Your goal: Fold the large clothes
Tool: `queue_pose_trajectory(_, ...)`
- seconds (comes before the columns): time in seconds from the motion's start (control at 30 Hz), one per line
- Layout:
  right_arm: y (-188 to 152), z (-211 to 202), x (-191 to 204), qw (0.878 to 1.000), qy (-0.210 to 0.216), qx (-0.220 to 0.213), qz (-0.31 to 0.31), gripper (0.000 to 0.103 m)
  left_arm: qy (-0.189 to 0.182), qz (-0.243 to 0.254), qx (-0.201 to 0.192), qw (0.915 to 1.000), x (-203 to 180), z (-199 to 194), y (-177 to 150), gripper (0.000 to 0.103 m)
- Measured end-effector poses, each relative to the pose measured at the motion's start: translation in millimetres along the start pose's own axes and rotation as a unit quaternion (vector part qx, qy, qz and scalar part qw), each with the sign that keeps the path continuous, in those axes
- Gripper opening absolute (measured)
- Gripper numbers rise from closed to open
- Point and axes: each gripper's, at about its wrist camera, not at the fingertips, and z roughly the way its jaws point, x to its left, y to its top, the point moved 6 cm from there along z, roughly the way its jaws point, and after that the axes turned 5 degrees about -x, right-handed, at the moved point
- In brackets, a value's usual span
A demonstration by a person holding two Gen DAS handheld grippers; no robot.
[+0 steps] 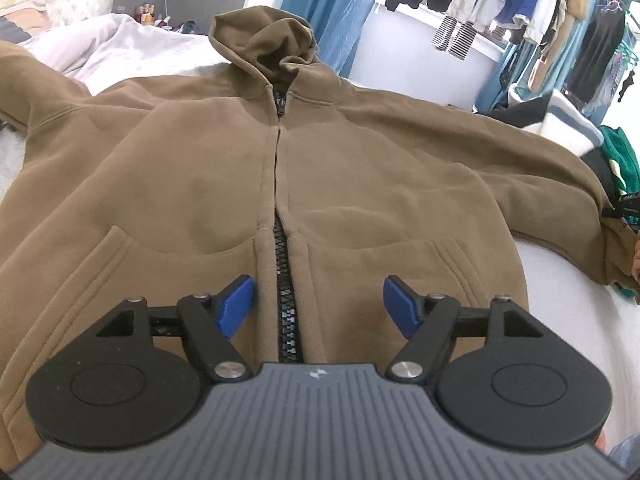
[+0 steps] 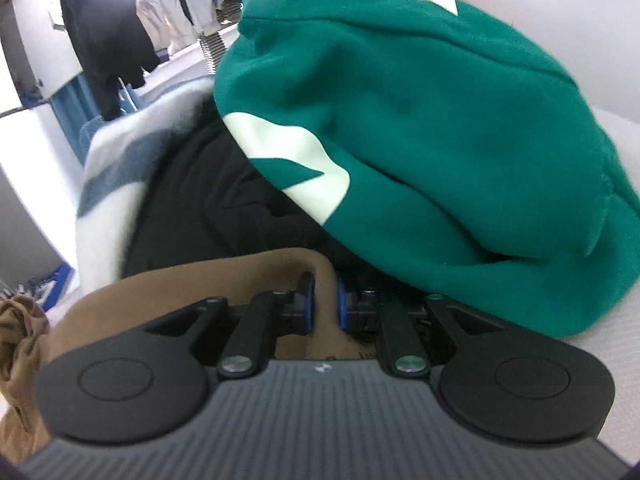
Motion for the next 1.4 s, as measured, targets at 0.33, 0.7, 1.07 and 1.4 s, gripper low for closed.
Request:
queue_pose_trajectory(0.33,1.7,-57.3,15.6,0.999,-0.003,0.013,-0.039,0.047,-0.009,-0.006,-0.003,0.9999,-0.5,-8.5,4.6,0.077)
queue_pose_trajectory(0.7,-29.5,-189.4,120.5,0.988,0.094,0.004,-0.119,0.079,-0.043,0.053,-0.033,0.9971,-40.9,-47.1,-2.1,0.077)
queue_pose_trajectory(1.07,-103.2,-288.9,192.9,0.977,0.194,0.067,-0.06,0.078,-0.131,0.069,-0.017,0.9888,-87.0,-78.8,-22.5,0.069)
queue_pose_trajectory(1.4,-168.2,-275.7,160.5,0.979,0.174,0.095,0.049,0.081,-0.128,0.203,0.016,0.9706,-140.5,-45.8,-59.6,0.057)
